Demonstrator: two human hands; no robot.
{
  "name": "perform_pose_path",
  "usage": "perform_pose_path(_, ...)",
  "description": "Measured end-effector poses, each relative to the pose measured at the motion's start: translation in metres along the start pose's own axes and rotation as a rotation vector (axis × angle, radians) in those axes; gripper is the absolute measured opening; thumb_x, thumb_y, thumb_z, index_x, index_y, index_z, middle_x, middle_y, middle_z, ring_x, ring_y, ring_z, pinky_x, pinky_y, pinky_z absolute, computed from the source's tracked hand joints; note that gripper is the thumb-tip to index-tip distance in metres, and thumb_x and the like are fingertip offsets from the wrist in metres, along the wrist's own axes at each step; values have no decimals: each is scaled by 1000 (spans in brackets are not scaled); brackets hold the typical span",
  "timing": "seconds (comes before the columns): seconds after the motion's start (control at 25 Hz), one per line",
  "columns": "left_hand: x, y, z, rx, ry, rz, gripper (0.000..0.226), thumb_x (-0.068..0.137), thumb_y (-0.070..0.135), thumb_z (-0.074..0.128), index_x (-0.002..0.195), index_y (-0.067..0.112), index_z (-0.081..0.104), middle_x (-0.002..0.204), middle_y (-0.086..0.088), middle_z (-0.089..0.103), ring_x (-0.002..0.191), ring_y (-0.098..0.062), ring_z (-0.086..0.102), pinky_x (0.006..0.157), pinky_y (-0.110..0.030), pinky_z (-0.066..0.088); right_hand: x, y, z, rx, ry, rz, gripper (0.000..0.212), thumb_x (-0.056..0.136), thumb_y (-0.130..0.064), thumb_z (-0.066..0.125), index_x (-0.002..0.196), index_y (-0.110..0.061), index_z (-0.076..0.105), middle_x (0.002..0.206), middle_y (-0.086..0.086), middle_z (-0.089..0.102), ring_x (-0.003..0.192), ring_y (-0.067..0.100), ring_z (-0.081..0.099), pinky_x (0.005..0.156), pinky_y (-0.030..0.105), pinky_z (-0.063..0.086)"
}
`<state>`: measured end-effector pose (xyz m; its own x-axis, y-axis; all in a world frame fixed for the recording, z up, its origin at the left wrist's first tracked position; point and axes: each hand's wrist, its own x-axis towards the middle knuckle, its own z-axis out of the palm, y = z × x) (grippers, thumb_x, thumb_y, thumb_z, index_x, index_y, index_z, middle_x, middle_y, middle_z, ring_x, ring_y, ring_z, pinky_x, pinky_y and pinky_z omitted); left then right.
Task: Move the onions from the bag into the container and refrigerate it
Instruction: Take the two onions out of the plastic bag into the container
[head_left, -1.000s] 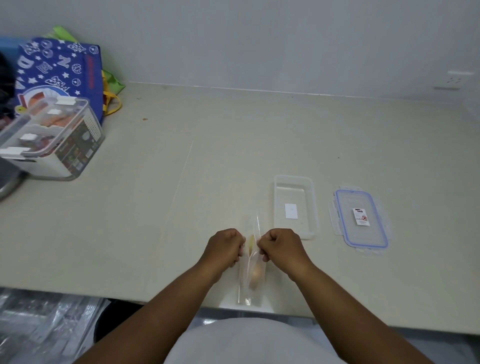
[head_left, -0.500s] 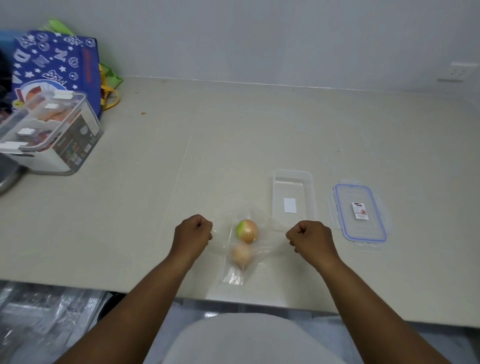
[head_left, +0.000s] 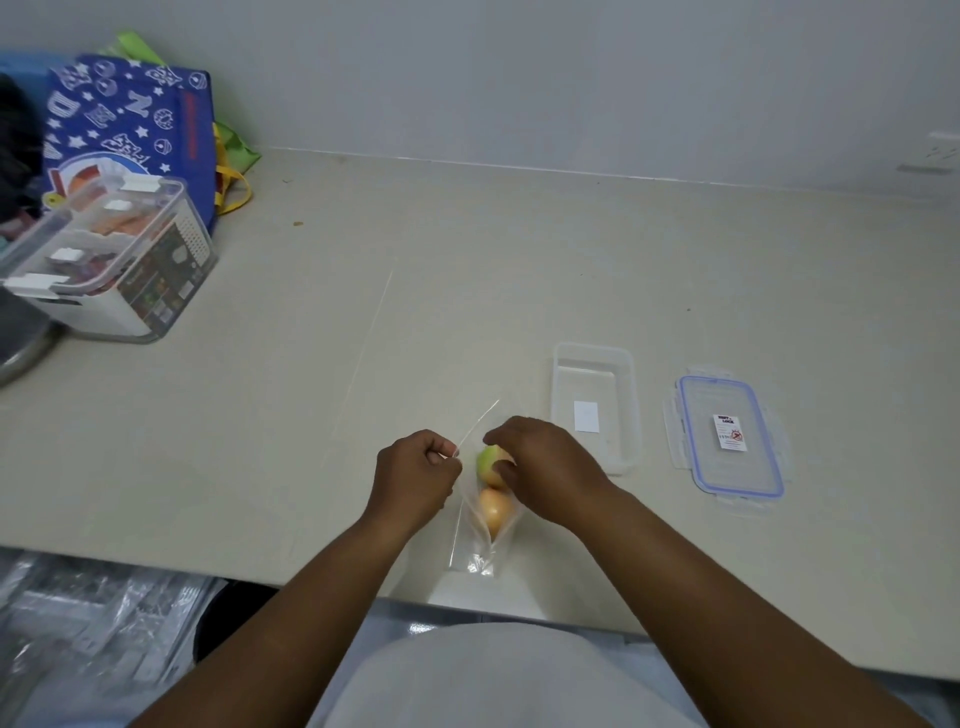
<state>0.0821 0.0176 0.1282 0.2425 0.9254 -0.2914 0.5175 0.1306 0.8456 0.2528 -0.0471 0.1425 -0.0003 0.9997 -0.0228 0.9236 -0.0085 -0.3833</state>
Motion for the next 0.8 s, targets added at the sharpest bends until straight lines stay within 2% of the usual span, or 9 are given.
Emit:
perform_pose_path(0.08, -1, 0, 1, 17, 22, 12, 12, 75, 9, 64, 76, 20, 70, 60, 2, 62, 53, -16, 65, 54, -27, 54, 17, 3, 14, -137, -202, 64, 28, 85, -13, 57, 113, -9, 62, 113, 10, 61, 103, 30, 61, 82, 39, 53)
perform_pose_path(0.16, -1, -1, 1, 10, 34, 9, 12, 74, 10, 64, 74, 21, 69, 58, 4, 59, 54, -17, 66, 56, -29, 54, 29, 8, 27, -174, -296, 108, 27, 83, -17, 61, 109, -8, 61, 113, 12, 58, 103, 32, 60, 81, 38, 53)
perform_pose_path(0.32, 1, -3, 0, -6, 35, -18, 11, 74, 9, 65, 75, 20, 70, 58, 4, 58, 46, -8, 63, 53, -26, 51, 42, 22, 41, -203, -367, 104, 54, 80, -35, 71, 125, -12, 53, 121, 13, 56, 108, 34, 59, 87, 41, 53)
perform_pose_path(0.4, 2, -3, -1, -15, 31, -30, 10, 75, 10, 65, 75, 19, 70, 58, 3, 58, 46, -8, 63, 49, -24, 49, 43, 22, 42, -226, -354, 79, 56, 80, -34, 72, 127, -12, 52, 120, 13, 56, 106, 35, 60, 86, 42, 53)
perform_pose_path(0.52, 6, -2, -1, -34, 27, -44, 10, 75, 9, 66, 75, 18, 70, 59, 0, 58, 44, -9, 62, 43, -21, 47, 33, 18, 29, -241, -236, -1, 48, 78, -27, 68, 123, -13, 55, 118, 10, 59, 100, 33, 61, 78, 39, 54)
perform_pose_path(0.64, 11, -1, -1, -48, 31, -62, 10, 75, 8, 65, 74, 17, 70, 60, -2, 59, 42, -7, 62, 41, -22, 47, 9, 18, -2, 68, 24, -80, 58, 72, -30, 70, 127, -26, 55, 124, -3, 60, 105, 17, 60, 80, 28, 53)
perform_pose_path(0.72, 14, -2, -1, -54, 32, -80, 11, 75, 7, 64, 74, 16, 70, 58, -1, 59, 42, -7, 61, 41, -22, 48, -5, 27, -22, 299, 266, -87, 61, 70, -34, 75, 127, -30, 55, 124, -12, 59, 106, 1, 57, 84, 13, 47)
perform_pose_path(0.8, 15, -2, -1, -62, 29, -96, 11, 76, 6, 64, 75, 15, 70, 58, -2, 60, 42, -7, 61, 42, -22, 49, -6, 48, -32, 358, 456, 37, 61, 69, -27, 81, 126, -24, 60, 123, -9, 62, 104, 0, 58, 83, 6, 43)
